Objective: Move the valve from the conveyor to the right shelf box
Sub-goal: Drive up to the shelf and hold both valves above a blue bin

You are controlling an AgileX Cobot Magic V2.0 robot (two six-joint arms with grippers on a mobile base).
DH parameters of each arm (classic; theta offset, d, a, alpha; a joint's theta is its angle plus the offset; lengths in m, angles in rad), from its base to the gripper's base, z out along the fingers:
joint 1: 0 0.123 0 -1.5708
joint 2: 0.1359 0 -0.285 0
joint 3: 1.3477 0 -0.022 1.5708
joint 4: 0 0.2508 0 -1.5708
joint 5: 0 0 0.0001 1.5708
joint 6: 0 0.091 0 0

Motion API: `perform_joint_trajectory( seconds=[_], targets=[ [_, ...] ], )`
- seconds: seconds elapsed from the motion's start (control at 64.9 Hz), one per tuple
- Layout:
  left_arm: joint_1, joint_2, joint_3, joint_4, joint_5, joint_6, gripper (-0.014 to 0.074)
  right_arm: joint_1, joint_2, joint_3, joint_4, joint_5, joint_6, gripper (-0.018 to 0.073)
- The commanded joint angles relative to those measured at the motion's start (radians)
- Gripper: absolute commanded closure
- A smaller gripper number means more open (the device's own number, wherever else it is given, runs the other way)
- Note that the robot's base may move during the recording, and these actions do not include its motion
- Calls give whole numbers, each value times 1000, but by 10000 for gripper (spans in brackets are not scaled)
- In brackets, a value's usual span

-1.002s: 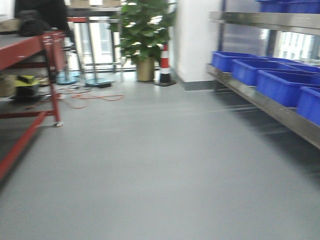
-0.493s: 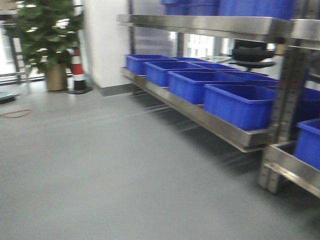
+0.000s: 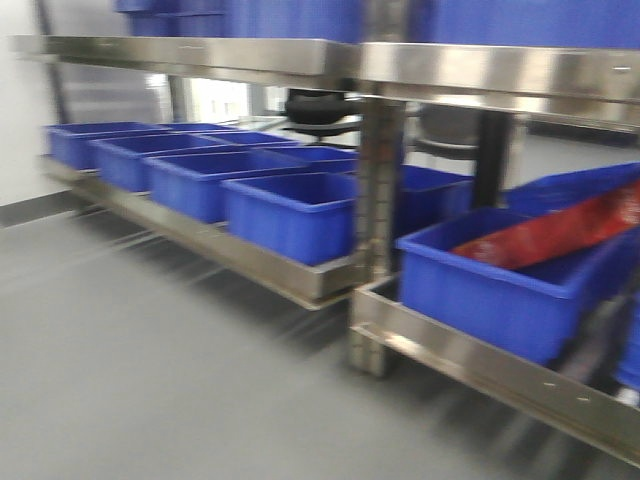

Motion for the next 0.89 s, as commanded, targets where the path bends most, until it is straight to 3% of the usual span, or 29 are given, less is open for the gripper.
perform_joint_trajectory(
  seconds=[0.0,0.879],
  targets=[
    [-4,-4,-5,-11,-50,-4,708,-1,-9,-7,-2,-71,-1,712],
    [-4,-4,-5,-11,-50,-4,708,-1,-9,-7,-2,-71,-1,712]
  ],
)
